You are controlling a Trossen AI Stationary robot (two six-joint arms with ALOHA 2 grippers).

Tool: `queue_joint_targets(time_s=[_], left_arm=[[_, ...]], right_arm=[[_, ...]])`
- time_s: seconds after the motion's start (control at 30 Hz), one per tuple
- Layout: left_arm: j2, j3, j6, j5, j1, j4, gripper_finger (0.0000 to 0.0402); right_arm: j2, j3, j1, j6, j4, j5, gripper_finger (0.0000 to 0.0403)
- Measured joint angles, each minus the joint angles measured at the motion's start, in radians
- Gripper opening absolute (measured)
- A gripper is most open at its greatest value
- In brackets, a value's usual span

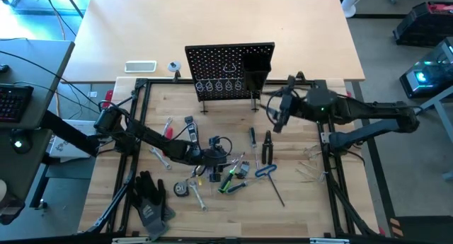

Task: Hang tools onto peg board
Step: Put the socket wrench into the pegboard bin

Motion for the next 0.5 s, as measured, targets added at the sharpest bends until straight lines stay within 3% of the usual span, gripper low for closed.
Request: queue_joint_targets(time_s=[0.27,0.5], left_arm=[[0.000,-0.027,0.147,0.113,0.085,0.023,0.0179],[0.000,-0.027,0.266,0.303,0.181,0.018,0.0179]], right_arm=[[0.001,-0.041,0.081,0.327,-0.195,-0.012,0.0170],[0.055,-0.284,0.119,0.602,-0.157,-0.031,0.0170]])
